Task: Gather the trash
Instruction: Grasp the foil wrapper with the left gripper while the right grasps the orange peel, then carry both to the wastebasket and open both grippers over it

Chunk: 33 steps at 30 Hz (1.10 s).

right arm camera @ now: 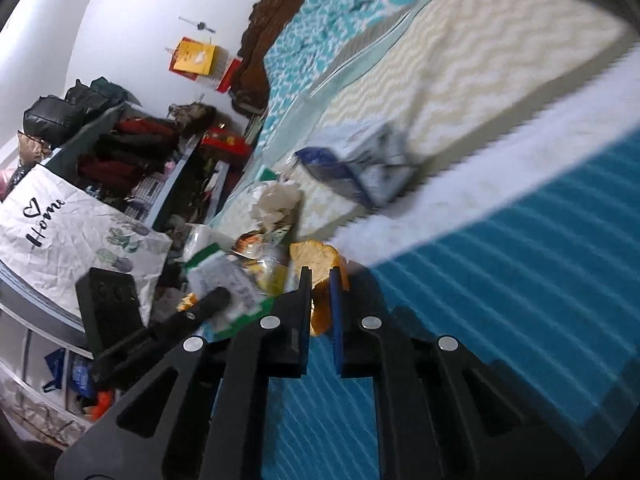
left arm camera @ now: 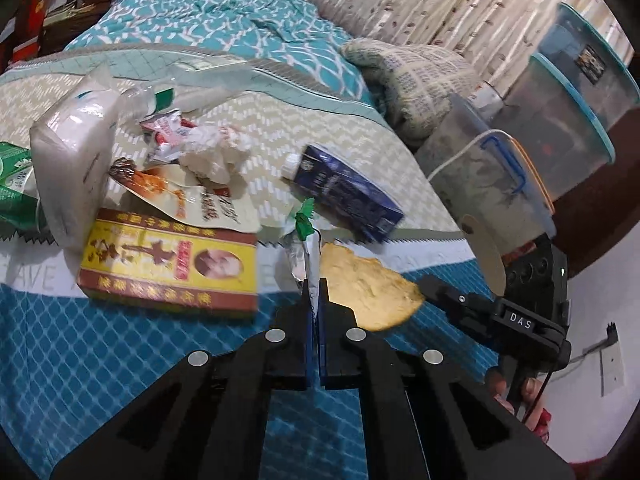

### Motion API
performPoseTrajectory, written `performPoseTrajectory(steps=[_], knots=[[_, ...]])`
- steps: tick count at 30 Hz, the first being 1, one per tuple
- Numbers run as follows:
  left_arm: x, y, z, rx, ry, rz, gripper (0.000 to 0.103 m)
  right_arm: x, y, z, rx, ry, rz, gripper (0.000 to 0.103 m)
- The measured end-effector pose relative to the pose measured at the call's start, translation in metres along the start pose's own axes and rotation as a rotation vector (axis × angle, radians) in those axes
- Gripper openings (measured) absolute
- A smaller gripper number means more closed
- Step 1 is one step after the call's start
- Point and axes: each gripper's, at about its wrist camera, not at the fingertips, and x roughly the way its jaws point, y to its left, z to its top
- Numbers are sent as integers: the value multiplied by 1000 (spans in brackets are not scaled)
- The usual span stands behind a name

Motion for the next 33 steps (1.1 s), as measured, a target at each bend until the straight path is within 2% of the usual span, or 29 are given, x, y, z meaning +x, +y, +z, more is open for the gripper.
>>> performPoseTrajectory(steps=[2,6,7,8,9,10,12,14,16,18,20,21,22,23,26,30,33], knots=[[5,-10,-4,18,16,-5,2,-23,-6,-6,-25,-32,-55,11],[36,-29,-12,38,99,-15,2,-57,-17,-12,-42,-97,-139,16],[41,-34,-13,48,108,-12,2,-62,-21,-13,-31,-107,-146,30],[45,-38,-13,62,111,-9,2,-66,-25,-12,-21,-112,-148,76],[48,-43,-13,73,113,-6,2,-71,-28,-12,-5,-133,-145,95],[50,-45,-13,76,114,-5,2,-76,-29,-14,1,-170,-127,98],[50,-47,-13,80,113,5,2,-71,-25,-12,-25,-140,-110,91],[48,-42,-12,68,113,16,2,-58,-19,-8,-44,-91,-95,77],[43,-34,-12,41,109,12,2,-31,-11,-5,-60,-12,-80,66],[36,-24,-13,14,100,10,2,-7,-5,-6,-55,42,-74,61],[26,-15,-14,-8,87,1,2,14,-3,-6,-54,84,-71,46],[21,-12,-14,-15,79,-1,2,24,0,-5,-69,96,-77,43],[18,-12,-15,-17,74,0,2,30,3,-6,-80,102,-80,32],[15,-12,-15,-17,68,2,2,38,3,-5,-79,116,-81,26],[9,-16,-12,-13,57,5,2,33,1,-2,-78,86,-60,16],[15,-39,-4,31,62,-19,2,5,-15,2,-37,29,-57,14],[33,-76,8,106,81,-59,2,-34,-40,8,17,-49,-79,14]])
